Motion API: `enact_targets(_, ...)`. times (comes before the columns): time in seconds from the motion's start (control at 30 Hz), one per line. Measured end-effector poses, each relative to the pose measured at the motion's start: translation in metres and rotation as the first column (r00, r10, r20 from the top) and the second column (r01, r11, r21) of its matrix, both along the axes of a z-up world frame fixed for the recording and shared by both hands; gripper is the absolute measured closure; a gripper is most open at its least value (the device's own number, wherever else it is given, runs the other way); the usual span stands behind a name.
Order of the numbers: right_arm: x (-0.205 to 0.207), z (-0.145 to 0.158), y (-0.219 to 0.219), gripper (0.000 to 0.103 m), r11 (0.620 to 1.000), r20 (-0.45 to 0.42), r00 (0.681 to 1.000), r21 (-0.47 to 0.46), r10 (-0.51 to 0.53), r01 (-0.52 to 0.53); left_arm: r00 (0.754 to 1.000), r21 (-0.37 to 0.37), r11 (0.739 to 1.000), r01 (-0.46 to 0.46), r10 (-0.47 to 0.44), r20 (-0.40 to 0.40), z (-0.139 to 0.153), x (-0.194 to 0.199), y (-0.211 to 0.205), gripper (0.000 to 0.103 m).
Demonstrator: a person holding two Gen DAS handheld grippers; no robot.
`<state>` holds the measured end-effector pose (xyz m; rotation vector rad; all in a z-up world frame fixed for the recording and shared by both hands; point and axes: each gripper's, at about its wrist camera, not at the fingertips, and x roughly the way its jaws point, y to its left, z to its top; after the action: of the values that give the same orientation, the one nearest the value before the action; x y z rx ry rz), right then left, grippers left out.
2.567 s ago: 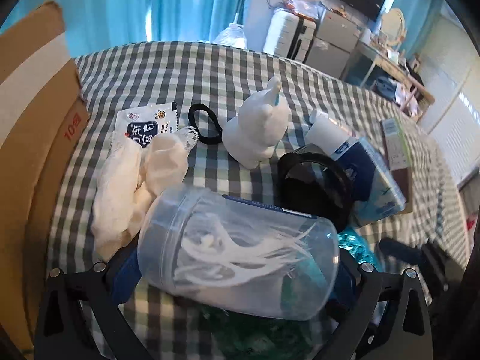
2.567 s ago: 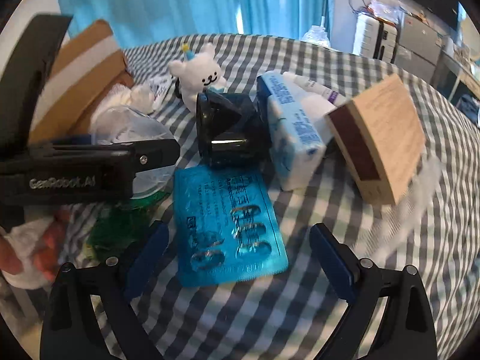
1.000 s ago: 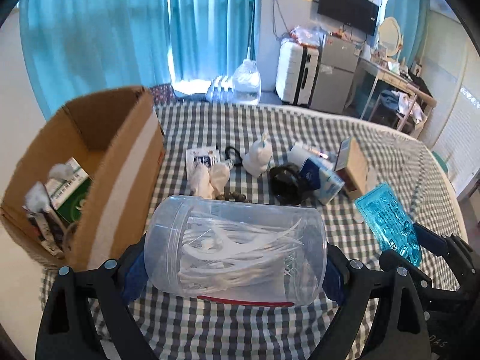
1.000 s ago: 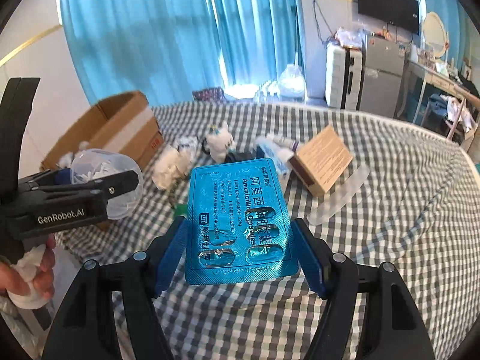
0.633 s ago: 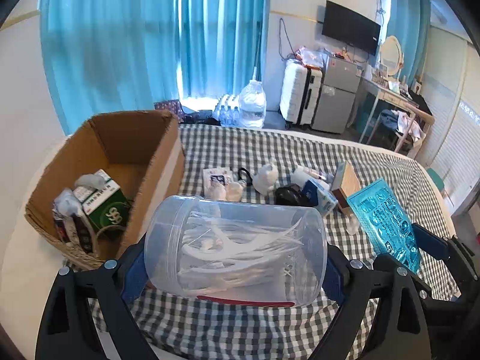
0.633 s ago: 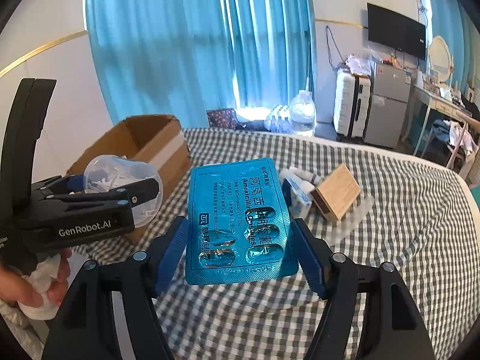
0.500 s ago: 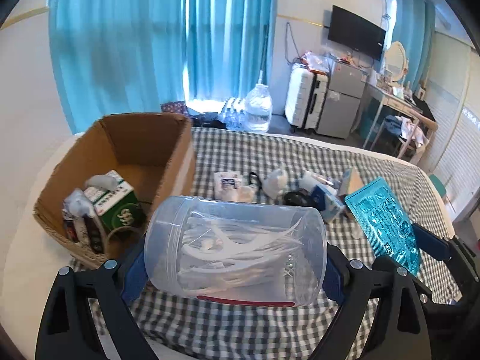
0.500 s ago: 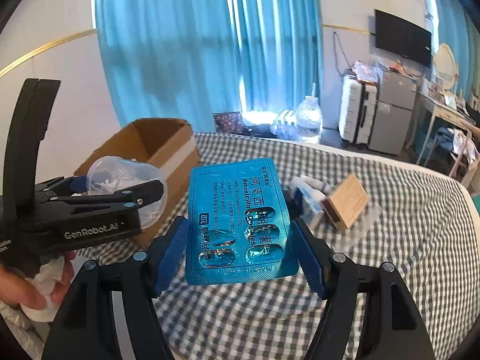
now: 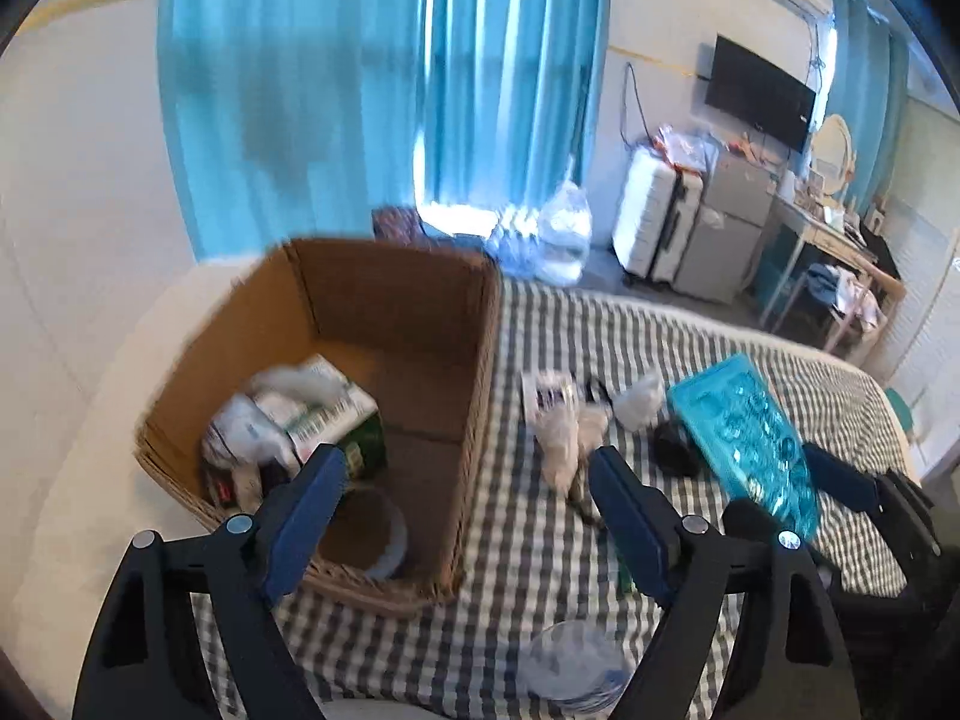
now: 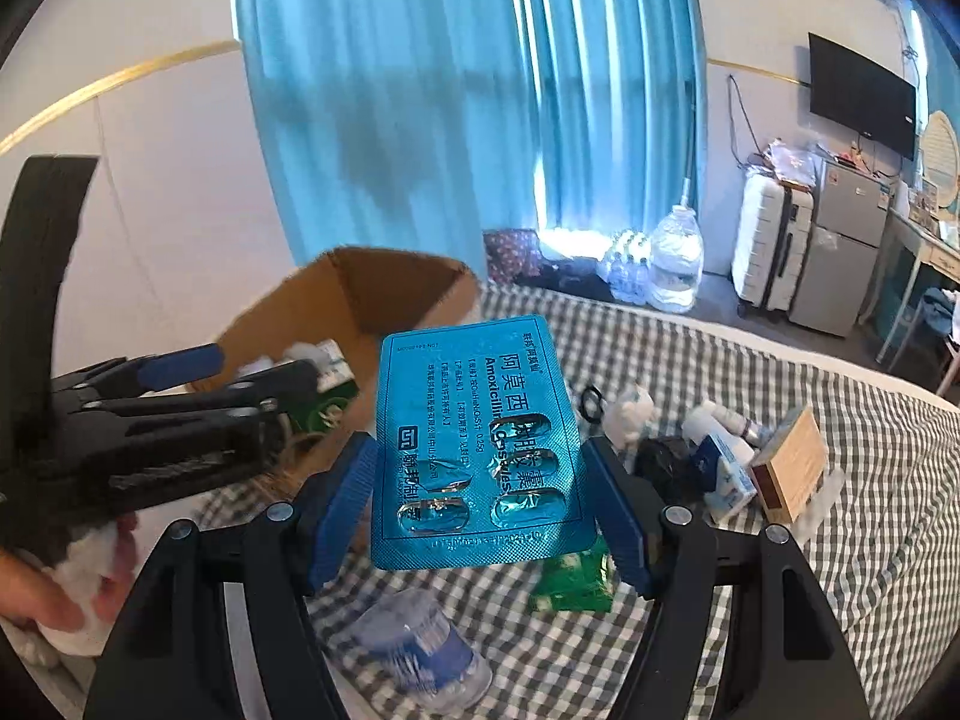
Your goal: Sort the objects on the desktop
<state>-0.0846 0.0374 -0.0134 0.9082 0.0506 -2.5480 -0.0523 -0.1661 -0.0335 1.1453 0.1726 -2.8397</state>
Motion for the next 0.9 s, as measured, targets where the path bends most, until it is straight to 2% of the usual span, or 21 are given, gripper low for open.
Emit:
enact_targets(0.1, -0.008, -0.02, 0.02, 0.033, 0.999, 0.046, 0.998, 0.007, -0.044, 0.044, 0.998, 0.03, 0.999, 0.045, -0.046, 0.046, -0.023, 0.005, 0.013, 0.012)
enact_targets(0.17, -0.013, -0.033, 0.041, 0.033, 0.996, 0.081, 0.993, 0.013, -0.089, 0.088, 0.991, 0.067, 0.992, 0.108, -0.113, 0.078, -0.042, 0.011, 0.032, 0.009)
enact_targets(0.23, -0.016, -0.04, 0.062, 0.033, 0.991, 0.103, 0.985, 0.01, -0.136, 0.135, 0.976, 0.101, 0.98, 0.169, -0.18, 0.118, -0.06, 0.017, 0.052, 0.006)
enact_targets(0.33, -0.017, -0.043, 0.089, 0.033, 0.981, 0.116, 0.975, -0.014, -0.19, 0.193, 0.95, 0.114, 0.968, 0.221, -0.241, 0.199, -0.089, 0.024, 0.08, 0.004)
enact_targets(0.43, -0.014, -0.042, 0.11, 0.033, 0.972, 0.115, 0.967, -0.033, -0.226, 0.231, 0.946, 0.085, 0.99, 0.115, -0.136, 0.293, -0.121, 0.025, 0.09, 0.004)
enact_targets(0.5, -0.015, -0.043, 0.118, 0.033, 0.97, 0.121, 0.965, -0.041, -0.233, 0.239, 0.938, 0.086, 0.993, 0.086, -0.11, 0.33, -0.133, 0.024, 0.093, 0.004)
enact_targets(0.6, -0.013, -0.048, 0.124, 0.033, 0.971, 0.135, 0.964, -0.047, -0.228, 0.236, 0.93, -0.007, 0.998, 0.068, -0.061, 0.362, -0.141, 0.017, 0.097, 0.004)
enact_targets(0.63, -0.013, -0.05, 0.125, 0.033, 0.971, 0.146, 0.964, -0.057, -0.223, 0.233, 0.927, -0.017, 0.998, 0.057, -0.046, 0.373, -0.144, 0.014, 0.094, 0.004)
enact_targets(0.73, -0.013, -0.05, 0.128, 0.033, 0.969, 0.16, 0.966, -0.106, -0.203, 0.221, 0.903, -0.027, 1.0, -0.002, 0.013, 0.429, -0.156, 0.008, 0.085, 0.003)
enact_targets(0.9, -0.012, -0.052, 0.125, 0.033, 0.972, 0.157, 0.971, -0.12, -0.18, 0.199, 0.861, -0.004, 0.996, -0.087, 0.077, 0.503, -0.172, -0.005, 0.075, 0.002)
